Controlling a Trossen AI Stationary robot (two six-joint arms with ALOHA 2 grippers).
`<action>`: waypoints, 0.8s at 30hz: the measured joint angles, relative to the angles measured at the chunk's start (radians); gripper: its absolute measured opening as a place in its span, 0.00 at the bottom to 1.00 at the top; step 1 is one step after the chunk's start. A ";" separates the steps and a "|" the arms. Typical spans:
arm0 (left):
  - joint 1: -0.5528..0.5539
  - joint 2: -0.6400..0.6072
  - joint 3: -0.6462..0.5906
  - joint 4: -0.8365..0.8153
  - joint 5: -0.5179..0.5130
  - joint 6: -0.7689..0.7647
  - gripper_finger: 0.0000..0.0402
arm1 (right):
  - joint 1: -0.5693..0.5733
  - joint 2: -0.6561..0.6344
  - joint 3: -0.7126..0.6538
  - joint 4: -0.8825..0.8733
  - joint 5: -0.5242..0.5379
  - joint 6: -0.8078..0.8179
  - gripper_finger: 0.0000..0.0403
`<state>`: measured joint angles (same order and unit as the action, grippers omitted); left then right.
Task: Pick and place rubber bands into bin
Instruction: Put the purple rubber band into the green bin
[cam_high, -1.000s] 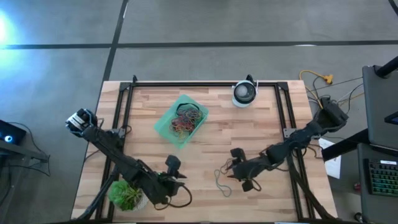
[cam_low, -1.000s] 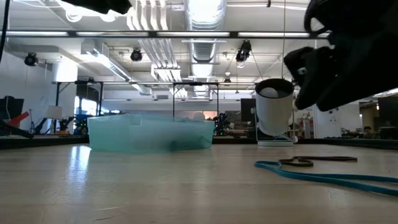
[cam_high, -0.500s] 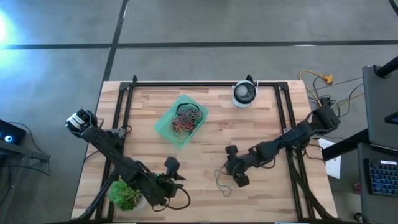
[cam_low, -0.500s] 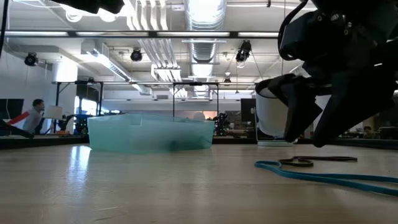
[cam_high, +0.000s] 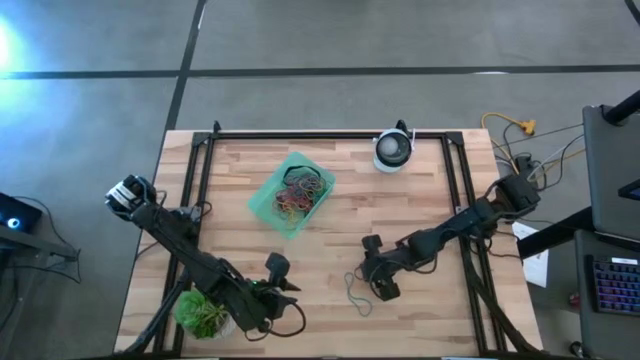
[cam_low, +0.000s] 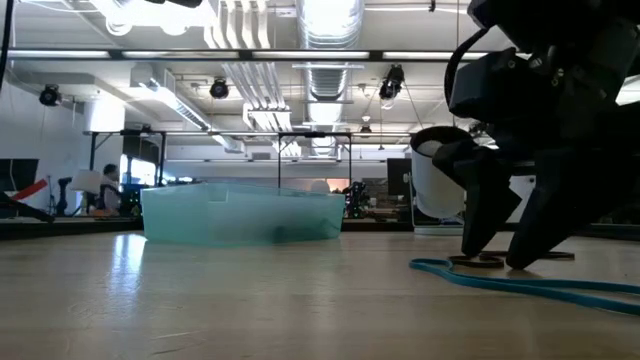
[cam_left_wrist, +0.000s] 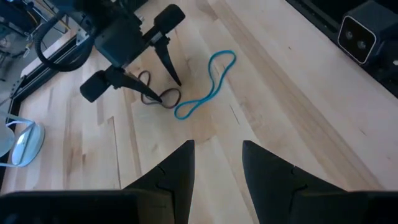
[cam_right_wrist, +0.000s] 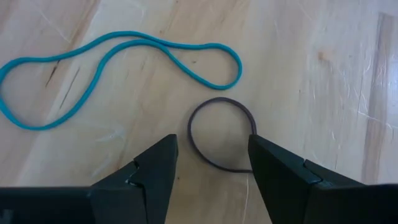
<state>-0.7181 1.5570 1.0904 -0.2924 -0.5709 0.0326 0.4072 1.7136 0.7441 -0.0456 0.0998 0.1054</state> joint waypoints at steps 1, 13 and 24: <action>0.000 0.000 0.000 0.000 0.000 0.000 0.29 | 0.000 -0.004 0.000 -0.001 0.001 0.000 0.49; 0.000 0.000 0.000 0.000 0.000 0.000 0.29 | -0.014 0.004 0.004 -0.016 -0.067 0.102 0.48; 0.000 0.000 0.000 0.000 0.000 0.000 0.29 | -0.013 0.002 0.006 -0.114 -0.062 0.146 0.29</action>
<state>-0.7177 1.5570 1.0902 -0.2924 -0.5709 0.0322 0.3943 1.7161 0.7505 -0.1599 0.0382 0.2518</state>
